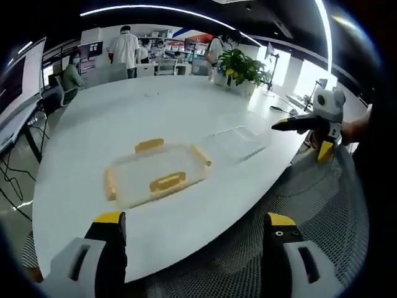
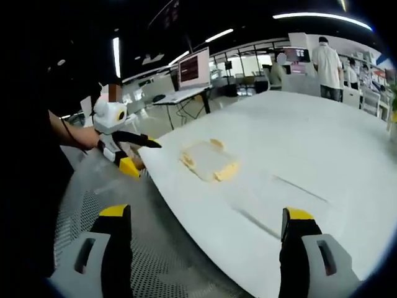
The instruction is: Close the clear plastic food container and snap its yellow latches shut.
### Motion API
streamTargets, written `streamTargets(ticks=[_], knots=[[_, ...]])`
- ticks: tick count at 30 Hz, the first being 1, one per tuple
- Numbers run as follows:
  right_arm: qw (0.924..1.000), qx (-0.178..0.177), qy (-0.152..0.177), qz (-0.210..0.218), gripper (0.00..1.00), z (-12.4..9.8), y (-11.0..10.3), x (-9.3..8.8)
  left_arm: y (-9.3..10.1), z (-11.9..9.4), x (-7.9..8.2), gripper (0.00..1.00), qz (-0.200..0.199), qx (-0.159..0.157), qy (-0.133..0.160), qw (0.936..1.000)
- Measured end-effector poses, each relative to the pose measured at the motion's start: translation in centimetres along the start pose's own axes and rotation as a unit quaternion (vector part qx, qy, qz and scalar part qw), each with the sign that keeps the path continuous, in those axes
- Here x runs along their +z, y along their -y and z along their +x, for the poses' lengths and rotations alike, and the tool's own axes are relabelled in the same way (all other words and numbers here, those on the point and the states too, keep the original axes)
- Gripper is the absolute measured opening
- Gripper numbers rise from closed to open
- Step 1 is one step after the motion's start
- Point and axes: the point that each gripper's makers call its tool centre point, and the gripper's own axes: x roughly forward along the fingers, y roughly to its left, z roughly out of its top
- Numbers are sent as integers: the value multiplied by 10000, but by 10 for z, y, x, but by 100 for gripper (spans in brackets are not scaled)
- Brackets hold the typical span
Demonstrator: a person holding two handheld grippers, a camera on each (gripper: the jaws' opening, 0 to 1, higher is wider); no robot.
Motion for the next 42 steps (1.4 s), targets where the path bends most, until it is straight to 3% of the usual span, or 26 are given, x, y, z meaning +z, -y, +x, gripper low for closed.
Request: streamTargets(ticks=[3, 8, 15, 24, 27, 31, 40, 42], knots=[[9994, -14, 263, 239, 99, -1, 2, 17, -7, 0, 10, 87, -9, 59, 101, 9999], [9994, 33, 302, 183, 98, 4, 0, 24, -8, 1, 25, 83, 7, 62, 321, 9995], [9993, 93, 271, 243, 96, 6, -2, 26, -15, 15, 12, 79, 62, 64, 124, 9999], [9991, 81, 299, 278, 93, 9, -1, 30, -13, 12, 19, 79, 144, -29, 164, 9998], [9990, 92, 341, 274, 93, 12, -1, 35, -8, 15, 14, 87, 139, -192, 31, 9997], [9996, 128, 218, 136, 91, 17, -1, 35, -4, 17, 8, 91, 109, -395, -148, 9991], [9997, 233, -11, -43, 92, 30, -2, 34, -8, 19, 5, 95, 92, -620, -360, 9974], [9996, 281, -37, -59, 92, 34, -4, 35, -11, 20, 2, 95, 254, -661, -490, 9963]])
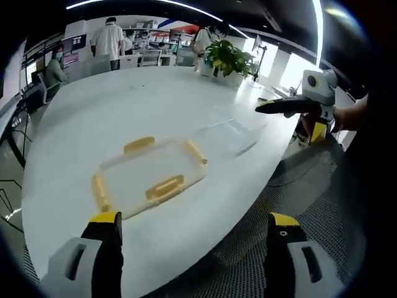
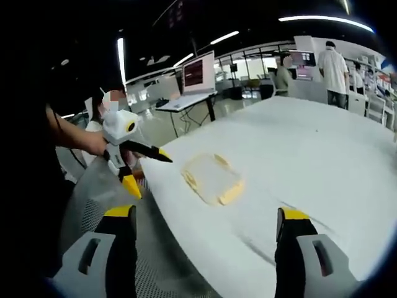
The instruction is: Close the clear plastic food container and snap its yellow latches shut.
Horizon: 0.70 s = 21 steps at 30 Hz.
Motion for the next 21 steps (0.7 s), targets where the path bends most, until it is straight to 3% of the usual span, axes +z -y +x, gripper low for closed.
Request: streamTargets(ticks=[11, 21], knots=[[9991, 142, -254, -302, 96, 20, 2, 2, -33, -4, 3, 93, 297, 48, -209, 9993], [9980, 211, -320, -495, 90, 35, 4, 12, -50, -4, 8, 92, 550, -17, -331, 9979]])
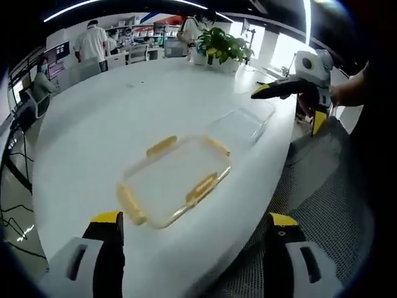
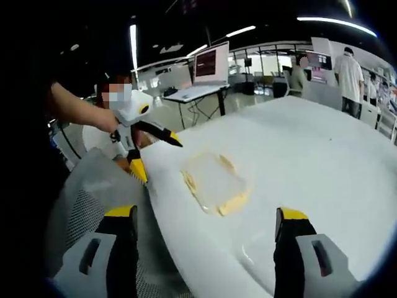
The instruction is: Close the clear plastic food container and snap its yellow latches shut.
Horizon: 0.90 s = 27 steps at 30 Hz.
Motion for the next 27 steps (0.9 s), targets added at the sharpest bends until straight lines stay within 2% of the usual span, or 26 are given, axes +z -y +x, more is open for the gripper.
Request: streamTargets(ticks=[4, 14, 17, 22, 27], knots=[[10000, -10, -65, -44, 88, 6, 4, 0, -4, 2, -4, 91, 154, -47, -159, 9997], [9997, 70, -147, -163, 88, 15, 11, 4, -15, 7, 0, 89, 302, -101, -230, 9992], [9996, 77, -200, -199, 87, 18, 15, 3, -20, 7, -1, 87, 539, -128, -386, 9977], [9991, 67, -302, -292, 84, 24, 19, 3, -31, 7, -1, 87, 623, -148, -449, 9969], [9979, 46, -462, -448, 82, 30, 22, -1, -37, 10, -5, 84, 797, -175, -658, 9945]])
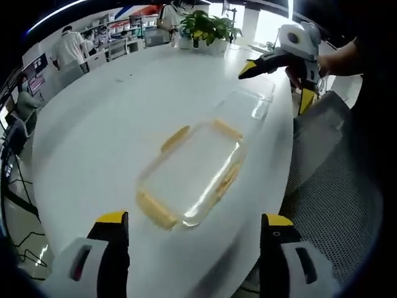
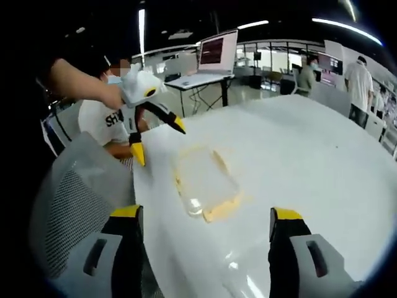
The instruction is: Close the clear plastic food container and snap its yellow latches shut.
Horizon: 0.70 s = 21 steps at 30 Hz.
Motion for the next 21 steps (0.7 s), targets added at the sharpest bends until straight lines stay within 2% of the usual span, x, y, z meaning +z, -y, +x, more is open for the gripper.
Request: streamTargets(ticks=[8, 21], knots=[[9998, 73, -120, -105, 78, 5, -1, -2, 0, 3, -7, 82, 340, -258, -244, 9988], [9984, 73, -474, -295, 76, 20, 4, -10, -9, 9, -13, 77, 652, -414, -482, 9959]])
